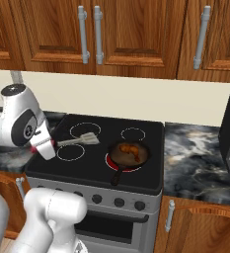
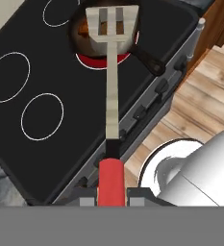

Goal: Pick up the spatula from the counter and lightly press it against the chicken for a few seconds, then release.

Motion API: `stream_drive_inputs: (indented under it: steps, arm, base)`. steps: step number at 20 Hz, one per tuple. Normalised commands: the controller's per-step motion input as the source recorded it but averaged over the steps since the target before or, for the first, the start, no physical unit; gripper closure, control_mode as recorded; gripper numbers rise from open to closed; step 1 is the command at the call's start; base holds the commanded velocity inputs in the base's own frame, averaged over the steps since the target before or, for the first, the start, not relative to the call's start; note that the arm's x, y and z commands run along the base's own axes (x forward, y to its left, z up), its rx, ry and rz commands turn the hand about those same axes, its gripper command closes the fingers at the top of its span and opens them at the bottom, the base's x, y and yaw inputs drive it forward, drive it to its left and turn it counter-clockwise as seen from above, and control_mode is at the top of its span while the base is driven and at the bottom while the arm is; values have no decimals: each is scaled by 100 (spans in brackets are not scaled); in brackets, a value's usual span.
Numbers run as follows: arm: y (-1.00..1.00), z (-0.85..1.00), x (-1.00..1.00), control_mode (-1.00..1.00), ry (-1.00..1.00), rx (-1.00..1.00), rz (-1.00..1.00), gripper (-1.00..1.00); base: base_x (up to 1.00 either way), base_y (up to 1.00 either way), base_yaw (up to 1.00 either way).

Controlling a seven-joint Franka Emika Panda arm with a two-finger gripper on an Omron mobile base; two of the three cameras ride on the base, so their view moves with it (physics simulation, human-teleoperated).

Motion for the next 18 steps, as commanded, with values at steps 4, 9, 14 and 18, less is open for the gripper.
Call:
stream_drive_inputs:
  steps: [4, 9, 14, 18]
  arm:
    - [-12, -10, 26, -100, 0, 0, -10, 100]
    - [-21, -16, 14, -100, 0, 0, -8, 100]
    - [-18, -19, 17, -100, 0, 0, -8, 100]
    - [-3, -16, 25, -100, 0, 0, -8, 100]
  base:
    - [0, 0, 0]
    - [0, 0, 0]
    - [0, 0, 0]
    - [0, 0, 0]
